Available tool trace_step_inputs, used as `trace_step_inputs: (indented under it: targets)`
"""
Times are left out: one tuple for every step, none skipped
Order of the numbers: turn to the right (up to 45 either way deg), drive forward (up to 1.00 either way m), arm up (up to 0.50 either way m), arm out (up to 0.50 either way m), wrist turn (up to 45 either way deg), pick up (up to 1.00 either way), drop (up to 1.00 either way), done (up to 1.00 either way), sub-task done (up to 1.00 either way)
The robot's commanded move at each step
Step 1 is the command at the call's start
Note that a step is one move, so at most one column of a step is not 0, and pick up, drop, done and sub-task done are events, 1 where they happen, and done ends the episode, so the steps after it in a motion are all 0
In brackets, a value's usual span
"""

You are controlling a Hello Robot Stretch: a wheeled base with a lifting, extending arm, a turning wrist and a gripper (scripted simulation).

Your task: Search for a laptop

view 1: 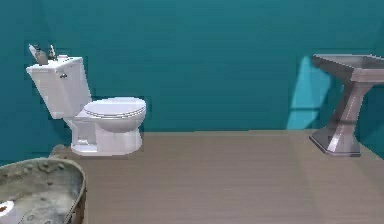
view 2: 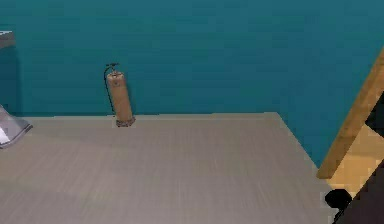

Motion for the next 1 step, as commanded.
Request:
trace_step_inputs:
  targets:
    - [0.0, 0.15, 0.0, 0.0, 0.0, 0.0, 0.0, 0.0, 0.0]
